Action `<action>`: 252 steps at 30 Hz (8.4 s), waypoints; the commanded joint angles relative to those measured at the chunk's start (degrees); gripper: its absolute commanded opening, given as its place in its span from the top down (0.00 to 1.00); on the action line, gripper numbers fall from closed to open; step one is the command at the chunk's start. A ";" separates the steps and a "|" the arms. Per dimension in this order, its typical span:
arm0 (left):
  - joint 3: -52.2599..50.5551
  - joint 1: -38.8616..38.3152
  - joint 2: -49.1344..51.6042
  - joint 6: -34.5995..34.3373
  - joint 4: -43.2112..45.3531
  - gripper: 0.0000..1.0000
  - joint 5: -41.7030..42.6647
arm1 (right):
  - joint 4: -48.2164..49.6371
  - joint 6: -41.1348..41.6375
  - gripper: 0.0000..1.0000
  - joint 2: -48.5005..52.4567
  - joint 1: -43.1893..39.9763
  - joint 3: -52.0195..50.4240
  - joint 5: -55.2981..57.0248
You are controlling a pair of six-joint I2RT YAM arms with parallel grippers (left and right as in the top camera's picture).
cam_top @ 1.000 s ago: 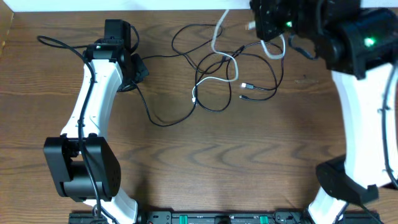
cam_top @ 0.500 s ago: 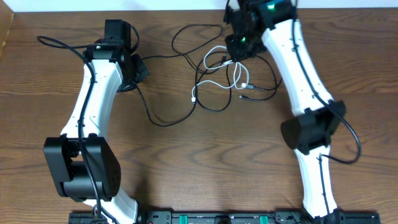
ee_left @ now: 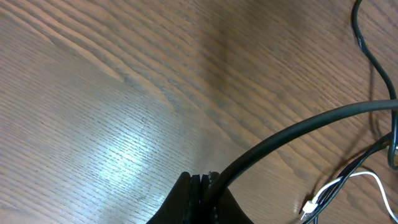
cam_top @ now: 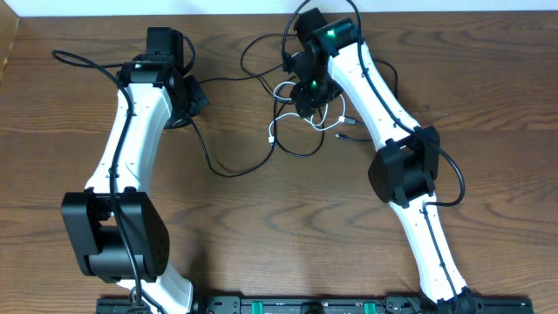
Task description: Untangle cables
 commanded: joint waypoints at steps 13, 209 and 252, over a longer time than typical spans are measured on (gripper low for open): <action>0.66 0.00 0.09 -0.74 0.35 0.92 -0.50 | -0.68 26.38 0.31 -12.98 -0.35 0.87 7.48; 6.43 0.04 -30.01 10.86 16.24 0.92 6.27 | 17.09 14.45 0.11 -25.07 -19.32 -22.32 -14.38; 6.38 0.04 -18.43 10.82 -0.22 0.92 3.34 | 43.76 45.88 0.44 -25.05 -0.39 -51.60 -4.09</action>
